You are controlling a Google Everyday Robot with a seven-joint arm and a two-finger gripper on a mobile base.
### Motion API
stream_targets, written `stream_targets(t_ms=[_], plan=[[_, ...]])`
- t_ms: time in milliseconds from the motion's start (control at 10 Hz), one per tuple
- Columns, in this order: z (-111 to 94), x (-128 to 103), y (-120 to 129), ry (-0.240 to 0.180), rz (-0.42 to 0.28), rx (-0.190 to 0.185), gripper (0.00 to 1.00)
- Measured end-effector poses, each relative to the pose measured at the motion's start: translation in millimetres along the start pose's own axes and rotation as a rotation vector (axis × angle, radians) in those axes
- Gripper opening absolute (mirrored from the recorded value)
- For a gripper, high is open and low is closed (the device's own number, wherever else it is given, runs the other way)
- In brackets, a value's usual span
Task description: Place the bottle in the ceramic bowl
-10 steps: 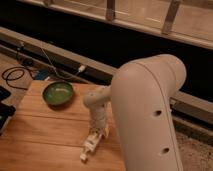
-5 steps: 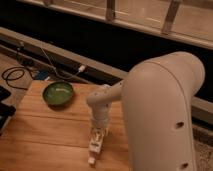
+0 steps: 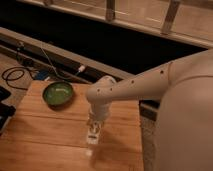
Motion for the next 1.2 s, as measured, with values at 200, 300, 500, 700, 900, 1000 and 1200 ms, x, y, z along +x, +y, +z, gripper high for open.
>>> stream_targets(t_ms=[200,300,500,700,900,1000,1200], plan=[[-47.9,-19.4,25.3,-0.071,-0.077,-0.097,0.0],[-63.0,-27.4,43.2,-0.097,-0.127,-0.152,0.0],[-84.0,-36.3,79.9,-0.13,-0.233,-0.238,0.0],[-92.1,-40.7,87.5,-0.146,-0.261,-0.262,0.0],[-91.3,-40.0,89.5,-0.144,-0.265,-0.263,0.0],[-91.4,-40.1,89.3,-0.144,-0.264,-0.263,0.0],[-92.2,-41.3,89.4,-0.145,-0.267,-0.26,0.0]])
